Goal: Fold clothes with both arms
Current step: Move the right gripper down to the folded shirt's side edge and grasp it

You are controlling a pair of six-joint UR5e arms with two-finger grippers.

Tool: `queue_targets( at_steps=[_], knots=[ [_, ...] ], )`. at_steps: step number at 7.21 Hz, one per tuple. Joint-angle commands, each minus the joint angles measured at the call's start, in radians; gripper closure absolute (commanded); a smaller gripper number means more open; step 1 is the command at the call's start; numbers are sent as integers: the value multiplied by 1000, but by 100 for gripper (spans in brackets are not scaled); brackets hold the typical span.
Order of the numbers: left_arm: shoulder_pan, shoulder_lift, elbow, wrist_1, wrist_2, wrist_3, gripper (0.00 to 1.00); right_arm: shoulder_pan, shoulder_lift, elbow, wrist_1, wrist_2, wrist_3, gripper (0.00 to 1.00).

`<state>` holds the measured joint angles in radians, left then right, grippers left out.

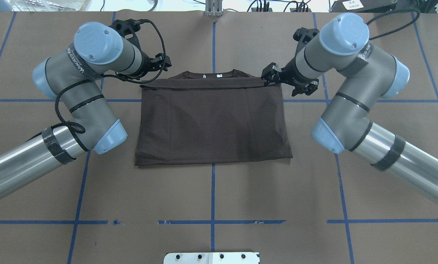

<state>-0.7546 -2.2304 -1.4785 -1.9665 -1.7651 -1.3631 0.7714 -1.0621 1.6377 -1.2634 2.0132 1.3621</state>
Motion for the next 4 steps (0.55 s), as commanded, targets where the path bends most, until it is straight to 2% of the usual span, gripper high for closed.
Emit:
queue_targets(
  at_steps=[1,2,4],
  knots=[
    [1,-2,-12,3,-4,-4,0,-140,-139,178,-112,-94,44,0],
    [1,-2,-16,3,-4,-4,0,-217,-153,169,-116,-138,54,0],
    [3,-3,-16,1,-4,-4,0,-256,-148,136,-114,-142,54,0]
  ],
)
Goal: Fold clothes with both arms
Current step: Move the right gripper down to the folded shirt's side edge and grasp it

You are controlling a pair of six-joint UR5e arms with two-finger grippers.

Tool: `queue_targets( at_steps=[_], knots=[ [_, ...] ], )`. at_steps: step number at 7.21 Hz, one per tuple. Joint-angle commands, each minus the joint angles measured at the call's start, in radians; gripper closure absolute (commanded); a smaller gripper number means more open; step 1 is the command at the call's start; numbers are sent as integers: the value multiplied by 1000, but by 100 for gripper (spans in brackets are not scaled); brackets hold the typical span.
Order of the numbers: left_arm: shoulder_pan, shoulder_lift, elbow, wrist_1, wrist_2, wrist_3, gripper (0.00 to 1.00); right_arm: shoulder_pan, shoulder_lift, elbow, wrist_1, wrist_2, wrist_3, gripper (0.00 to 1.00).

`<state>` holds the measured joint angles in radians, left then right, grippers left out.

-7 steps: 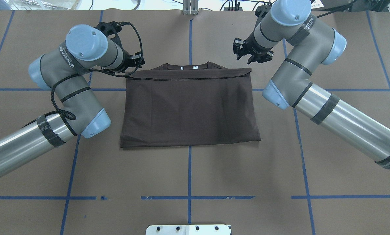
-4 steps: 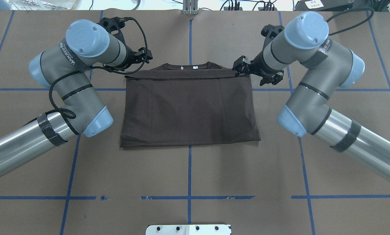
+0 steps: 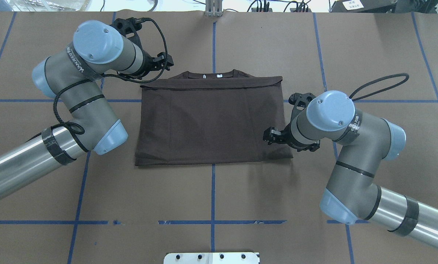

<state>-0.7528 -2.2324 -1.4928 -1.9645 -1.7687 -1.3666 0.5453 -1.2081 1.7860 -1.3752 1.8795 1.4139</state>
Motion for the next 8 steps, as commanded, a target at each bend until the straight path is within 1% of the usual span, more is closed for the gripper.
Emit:
queue_targets(
  at_steps=[1,2,3,4,6,7,8],
  knots=[
    [1,-1,-4,-1,0,0,0,-30,-2,-20,-4,-4,0,1],
    [1,-1,-9,-1,0,0,0,-27,-2,-31,-4,-7,-1,2],
    [1,-1,-15,-1,0,0,0,-16,-2,-36,-5,-8,-1,16],
    [1,-1,-15,-1,0,1,0,-10,-4,-40,-5,-7,-3,34],
    [1,0,-15,-1,0,3,0,-13,-4,-40,-5,0,-3,92],
    [1,0,-15,-1,0,3,0,-13,-4,-40,-5,-2,0,100],
    [1,0,-15,-2,0,4,0,-11,-7,-34,-7,3,0,100]
  ],
)
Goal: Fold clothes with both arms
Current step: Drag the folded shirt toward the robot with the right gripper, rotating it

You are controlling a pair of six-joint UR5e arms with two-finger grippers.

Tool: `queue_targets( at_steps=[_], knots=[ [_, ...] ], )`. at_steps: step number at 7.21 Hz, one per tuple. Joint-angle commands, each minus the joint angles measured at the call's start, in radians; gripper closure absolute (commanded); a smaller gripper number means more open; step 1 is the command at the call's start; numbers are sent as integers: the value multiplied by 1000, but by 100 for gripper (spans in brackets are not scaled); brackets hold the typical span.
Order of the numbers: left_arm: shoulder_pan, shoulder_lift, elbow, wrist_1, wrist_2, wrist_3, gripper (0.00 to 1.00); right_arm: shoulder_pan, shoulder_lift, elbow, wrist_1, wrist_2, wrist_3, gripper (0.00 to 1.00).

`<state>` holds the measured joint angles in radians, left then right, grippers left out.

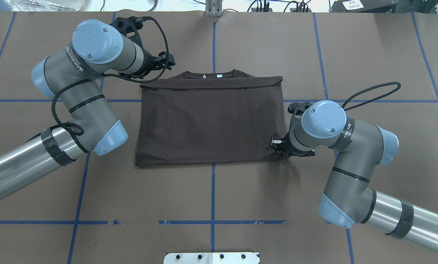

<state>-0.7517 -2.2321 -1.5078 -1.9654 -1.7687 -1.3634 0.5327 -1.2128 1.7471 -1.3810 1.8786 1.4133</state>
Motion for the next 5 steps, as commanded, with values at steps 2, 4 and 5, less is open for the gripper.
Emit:
queue_targets(
  at_steps=[2,4,5],
  knots=[
    [0,0,0,-4,0,4,0,0,-60,88,-3,42,1,100],
    [0,-1,-5,-4,0,4,0,-125,-221,262,-6,51,15,100],
    [0,-1,-5,-4,0,4,0,-236,-266,332,-10,50,95,100]
  ],
)
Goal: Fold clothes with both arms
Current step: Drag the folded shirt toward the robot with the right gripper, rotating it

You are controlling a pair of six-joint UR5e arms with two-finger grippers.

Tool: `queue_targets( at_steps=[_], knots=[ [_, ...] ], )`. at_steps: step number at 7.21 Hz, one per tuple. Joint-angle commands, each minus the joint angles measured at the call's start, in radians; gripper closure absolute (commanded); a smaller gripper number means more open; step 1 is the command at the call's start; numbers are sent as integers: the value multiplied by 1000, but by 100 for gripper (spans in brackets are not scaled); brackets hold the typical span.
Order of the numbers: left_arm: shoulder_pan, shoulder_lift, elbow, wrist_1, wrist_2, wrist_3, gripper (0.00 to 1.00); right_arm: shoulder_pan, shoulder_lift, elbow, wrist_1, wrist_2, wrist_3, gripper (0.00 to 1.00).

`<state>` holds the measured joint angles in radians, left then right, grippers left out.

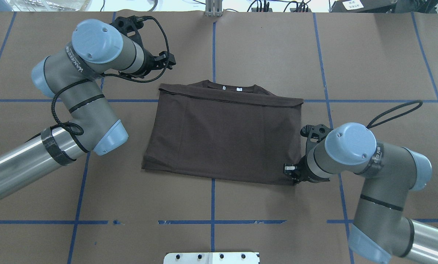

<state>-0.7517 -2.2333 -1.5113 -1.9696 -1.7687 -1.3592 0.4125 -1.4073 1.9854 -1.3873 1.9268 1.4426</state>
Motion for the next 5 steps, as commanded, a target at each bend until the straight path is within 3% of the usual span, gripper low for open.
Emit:
queue_targets(
  at_steps=[1,2,3,4,5],
  knots=[
    [0,-2,-3,0,0,0,0,-241,-111,149,-4,0,115,100],
    [0,-2,-7,-5,0,-6,0,-382,-155,224,-4,-11,177,100],
    [0,-3,-33,0,0,-6,0,-481,-154,237,-1,-21,262,96],
    [2,0,-44,3,0,-6,0,-492,-151,239,2,-23,300,1],
    [5,1,-44,0,-2,-6,0,-456,-144,245,2,-23,311,0]
  ],
)
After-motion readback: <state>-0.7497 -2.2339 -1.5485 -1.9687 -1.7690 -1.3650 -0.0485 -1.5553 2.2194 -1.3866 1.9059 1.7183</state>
